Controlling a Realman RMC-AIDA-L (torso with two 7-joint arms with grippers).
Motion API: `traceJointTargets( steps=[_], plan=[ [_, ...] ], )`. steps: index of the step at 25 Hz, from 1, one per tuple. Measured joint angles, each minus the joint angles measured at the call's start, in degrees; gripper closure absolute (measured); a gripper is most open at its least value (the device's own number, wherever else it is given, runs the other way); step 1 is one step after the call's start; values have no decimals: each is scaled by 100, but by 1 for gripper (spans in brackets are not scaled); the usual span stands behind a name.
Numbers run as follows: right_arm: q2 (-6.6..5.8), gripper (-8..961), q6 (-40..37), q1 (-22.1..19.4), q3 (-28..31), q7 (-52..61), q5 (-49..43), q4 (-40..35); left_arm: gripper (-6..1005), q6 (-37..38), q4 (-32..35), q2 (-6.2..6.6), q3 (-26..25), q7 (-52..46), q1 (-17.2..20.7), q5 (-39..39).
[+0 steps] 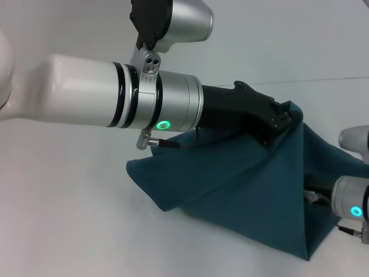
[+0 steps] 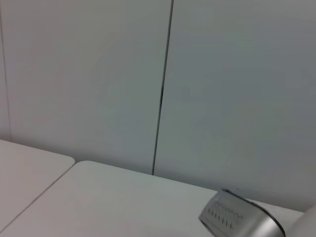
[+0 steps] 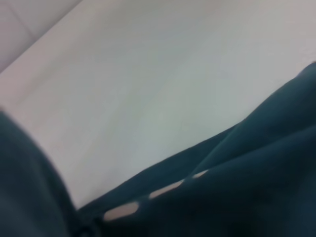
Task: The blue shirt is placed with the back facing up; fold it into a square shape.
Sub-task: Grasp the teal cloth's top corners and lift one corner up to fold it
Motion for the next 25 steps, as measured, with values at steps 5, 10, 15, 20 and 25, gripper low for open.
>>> traceJointTargets(
  steps=[5,10,15,20,25],
  plan=[
    [8,563,4,77,-363,5,55,96,962,-3,-1,5,-5,8,5,-52],
    [11,564,8,175,-652,48,68,129,962,-3,-2,2,-12,14,29,-69],
    [20,560,0,235,-772,69,86,138,962,-3,0,2,-12,16,54,-70],
    [24,560,-93,274,-811,73,132,143,962,6,-3,2,0,18,67,-70],
    [22,561,-95,267,-801,57,248,136,963,9,-15,2,-8,17,69,-70]
  ],
)
